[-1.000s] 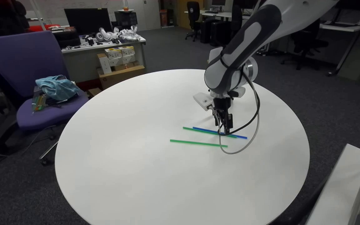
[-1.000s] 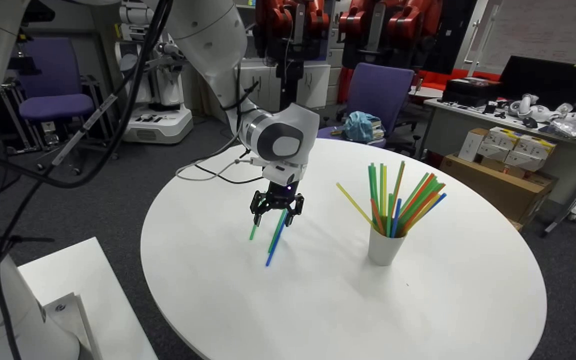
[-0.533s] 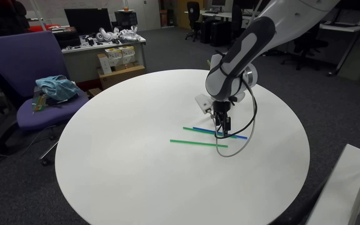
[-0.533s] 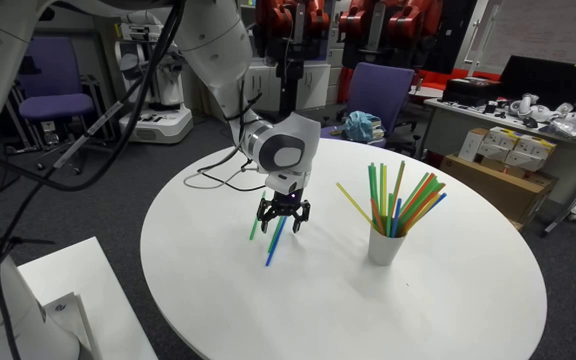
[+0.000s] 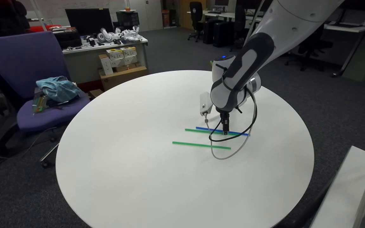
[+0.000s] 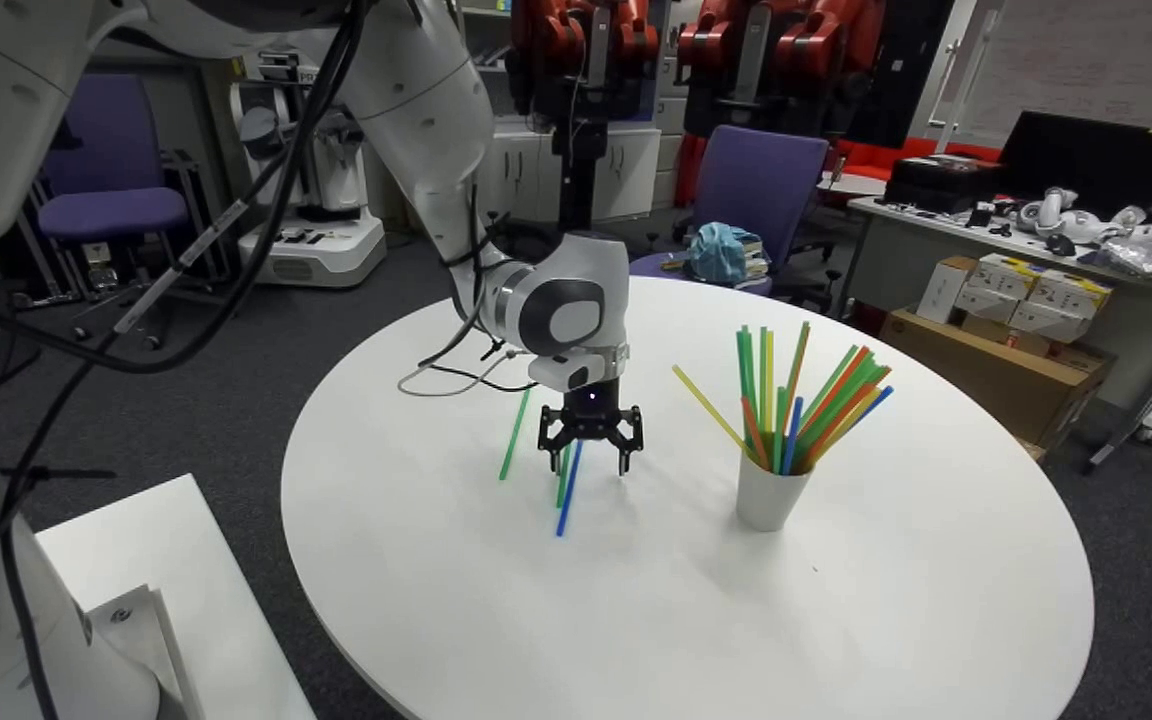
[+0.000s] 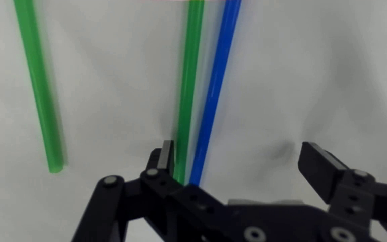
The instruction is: Remove two straws from the cup and place them close to each other on the table
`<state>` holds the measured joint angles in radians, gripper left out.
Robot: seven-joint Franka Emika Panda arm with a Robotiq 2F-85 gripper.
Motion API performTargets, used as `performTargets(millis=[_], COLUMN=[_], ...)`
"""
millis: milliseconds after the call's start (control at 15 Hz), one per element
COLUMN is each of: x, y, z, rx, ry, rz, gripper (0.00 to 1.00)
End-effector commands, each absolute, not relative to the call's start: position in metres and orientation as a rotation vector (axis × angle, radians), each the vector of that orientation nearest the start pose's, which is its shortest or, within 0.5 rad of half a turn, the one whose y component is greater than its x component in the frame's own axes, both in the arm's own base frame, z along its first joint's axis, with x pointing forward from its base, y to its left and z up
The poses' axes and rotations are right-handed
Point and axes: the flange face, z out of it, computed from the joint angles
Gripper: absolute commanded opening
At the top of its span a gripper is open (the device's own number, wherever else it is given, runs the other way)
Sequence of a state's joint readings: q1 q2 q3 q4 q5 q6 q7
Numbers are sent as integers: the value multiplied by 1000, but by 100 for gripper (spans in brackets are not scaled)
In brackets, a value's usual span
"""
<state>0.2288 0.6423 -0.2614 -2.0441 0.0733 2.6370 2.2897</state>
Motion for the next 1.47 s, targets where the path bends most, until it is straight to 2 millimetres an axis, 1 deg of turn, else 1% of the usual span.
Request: performTargets(millis=[0, 267, 533, 800, 1000, 1200, 1400], x=[577, 567, 564, 566, 568, 570, 570], y=[-16, 2, 9, 11, 17, 28, 44], z=[136, 131, 136, 140, 143, 142, 141], rx=[-1289, -1487, -1567, -1585, -1598, -1622, -1667], ry=[2993, 2973, 2958, 2962, 2961, 2950, 2927], rz=[-121, 150, 283, 298, 280, 266, 259], gripper=[100, 100, 100, 100, 100, 100, 100])
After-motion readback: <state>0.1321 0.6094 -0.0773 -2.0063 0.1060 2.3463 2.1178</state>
